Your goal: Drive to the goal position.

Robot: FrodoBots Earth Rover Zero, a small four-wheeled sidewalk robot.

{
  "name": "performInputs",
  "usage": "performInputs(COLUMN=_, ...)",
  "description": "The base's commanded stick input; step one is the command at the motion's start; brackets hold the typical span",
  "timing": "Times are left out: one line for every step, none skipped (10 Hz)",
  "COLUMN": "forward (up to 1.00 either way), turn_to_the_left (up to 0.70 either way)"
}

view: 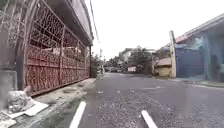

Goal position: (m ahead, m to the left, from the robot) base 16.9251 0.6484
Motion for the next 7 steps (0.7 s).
performInputs(forward=0.7, turn_to_the_left=0.0)
performInputs(forward=0.7, turn_to_the_left=0.0)
performInputs(forward=0.7, turn_to_the_left=0.0)
performInputs(forward=0.77, turn_to_the_left=0.0)
performInputs(forward=0.85, turn_to_the_left=0.0)
performInputs(forward=0.85, turn_to_the_left=0.0)
performInputs(forward=0.85, turn_to_the_left=0.0)
